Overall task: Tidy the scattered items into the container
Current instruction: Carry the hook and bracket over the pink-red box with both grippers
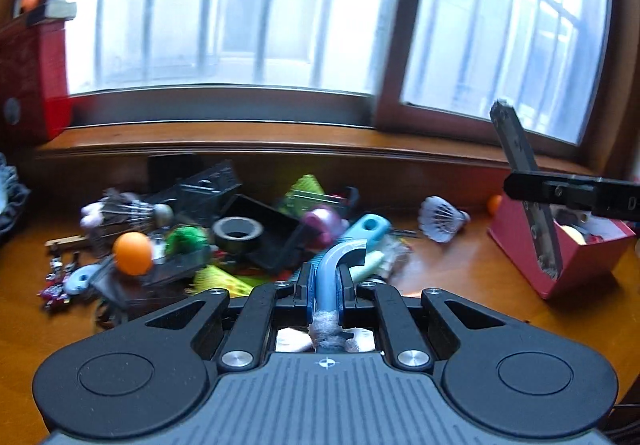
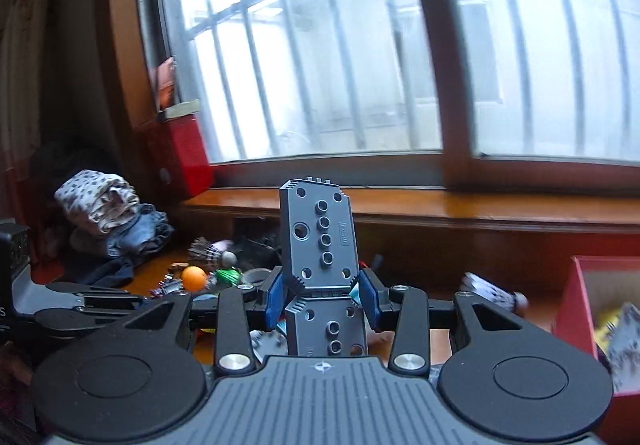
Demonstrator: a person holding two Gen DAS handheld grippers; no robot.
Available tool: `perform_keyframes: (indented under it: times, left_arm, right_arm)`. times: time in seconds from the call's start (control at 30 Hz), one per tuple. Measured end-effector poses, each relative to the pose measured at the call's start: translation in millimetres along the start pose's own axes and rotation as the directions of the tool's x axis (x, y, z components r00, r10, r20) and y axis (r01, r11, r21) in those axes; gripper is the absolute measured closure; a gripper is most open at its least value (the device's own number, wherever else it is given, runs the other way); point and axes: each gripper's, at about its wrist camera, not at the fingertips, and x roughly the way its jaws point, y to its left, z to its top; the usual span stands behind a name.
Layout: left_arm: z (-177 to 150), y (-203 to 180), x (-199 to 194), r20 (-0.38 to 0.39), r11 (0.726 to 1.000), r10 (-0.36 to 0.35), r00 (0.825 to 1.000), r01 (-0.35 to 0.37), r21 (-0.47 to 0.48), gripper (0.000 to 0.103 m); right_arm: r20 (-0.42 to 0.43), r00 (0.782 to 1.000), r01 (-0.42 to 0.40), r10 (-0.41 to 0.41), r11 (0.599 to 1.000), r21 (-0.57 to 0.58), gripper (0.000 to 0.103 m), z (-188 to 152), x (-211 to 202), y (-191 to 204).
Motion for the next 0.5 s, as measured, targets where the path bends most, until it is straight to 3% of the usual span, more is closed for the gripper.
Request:
perform_keyframes:
  times: [0.5]
  left_arm:
    - [12,-88,25,-0.051,0.991,-0.107,0.993,0.111,0.08,0.091]
  right_arm:
    - [-0.032,0.995,0.1,-0.097,0.989,0.108,0.061,-37,-56,-63]
